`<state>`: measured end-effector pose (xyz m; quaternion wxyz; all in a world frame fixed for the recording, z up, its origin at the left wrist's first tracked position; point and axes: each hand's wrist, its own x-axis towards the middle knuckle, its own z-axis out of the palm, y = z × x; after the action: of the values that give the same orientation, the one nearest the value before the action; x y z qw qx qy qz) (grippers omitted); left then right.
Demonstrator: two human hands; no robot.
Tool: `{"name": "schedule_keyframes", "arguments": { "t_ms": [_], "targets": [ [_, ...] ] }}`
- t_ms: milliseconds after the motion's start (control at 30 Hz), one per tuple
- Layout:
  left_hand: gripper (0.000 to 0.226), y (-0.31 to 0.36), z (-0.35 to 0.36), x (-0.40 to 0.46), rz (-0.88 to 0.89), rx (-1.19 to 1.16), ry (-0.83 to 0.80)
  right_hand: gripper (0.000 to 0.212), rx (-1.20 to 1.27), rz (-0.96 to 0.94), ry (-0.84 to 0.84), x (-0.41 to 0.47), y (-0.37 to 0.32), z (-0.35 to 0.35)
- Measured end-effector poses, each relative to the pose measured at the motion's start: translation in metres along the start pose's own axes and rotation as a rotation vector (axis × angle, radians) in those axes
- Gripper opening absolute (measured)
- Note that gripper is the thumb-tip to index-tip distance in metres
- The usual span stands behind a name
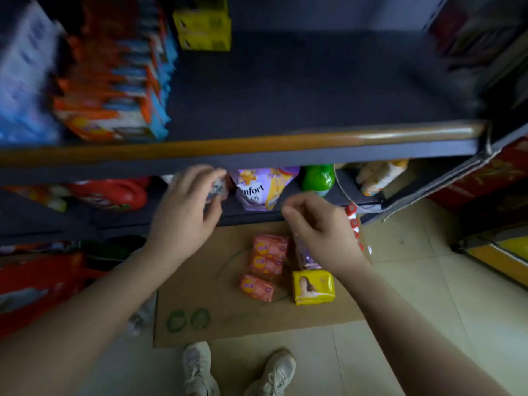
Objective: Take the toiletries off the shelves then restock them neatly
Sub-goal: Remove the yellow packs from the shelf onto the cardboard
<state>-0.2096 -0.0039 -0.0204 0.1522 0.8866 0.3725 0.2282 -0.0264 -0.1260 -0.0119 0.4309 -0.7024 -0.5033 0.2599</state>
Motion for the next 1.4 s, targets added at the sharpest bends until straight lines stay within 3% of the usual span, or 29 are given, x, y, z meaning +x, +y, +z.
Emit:
{"name": "schedule_keyframes", "arguments": {
  "t_ms": [133,267,367,467,733,933,1067,1200,1333,1400],
  "targets": [
    [0.055,-0.045,-0.042,0.035,0.14,0.398,0.138,0.014,-0.053,-0.175,0.038,0.058,-0.053,0.014],
    [0.059,-0.086,-0.049,0.061,0.163,0.515,0.094,0.012,-0.208,-0.195,0.059,0.122,-0.064,0.041],
    [0.062,-0.103,-0.048,0.078,0.187,0.54,0.129,0.016,-0.371,-0.184,0.066,0.173,-0.056,0.065],
    [0.063,-0.114,-0.046,0.093,0.192,0.502,0.219,0.035,-0.514,-0.148,0.068,0.219,-0.048,0.082],
    [0.043,-0.13,-0.031,0.104,0.299,0.495,0.485,0.068,-0.871,-0.163,0.045,0.308,-0.04,0.105],
    [0.039,-0.132,-0.026,0.105,0.29,0.518,0.551,0.077,-0.883,-0.11,0.111,0.354,-0.038,0.106],
    [0.037,-0.133,-0.024,0.106,0.288,0.511,0.561,0.063,-1.008,-0.294,0.261,0.362,-0.037,0.099],
    [0.038,-0.134,-0.023,0.105,0.28,0.519,0.558,0.073,-0.702,-0.254,0.143,0.362,-0.037,0.095],
    [0.038,-0.132,-0.023,0.105,0.278,0.518,0.556,0.078,-0.783,-0.225,0.105,0.334,-0.04,0.091],
    [0.038,-0.132,-0.024,0.104,0.276,0.516,0.545,0.077,-0.692,-0.21,0.079,0.307,-0.043,0.086]
  ]
}}
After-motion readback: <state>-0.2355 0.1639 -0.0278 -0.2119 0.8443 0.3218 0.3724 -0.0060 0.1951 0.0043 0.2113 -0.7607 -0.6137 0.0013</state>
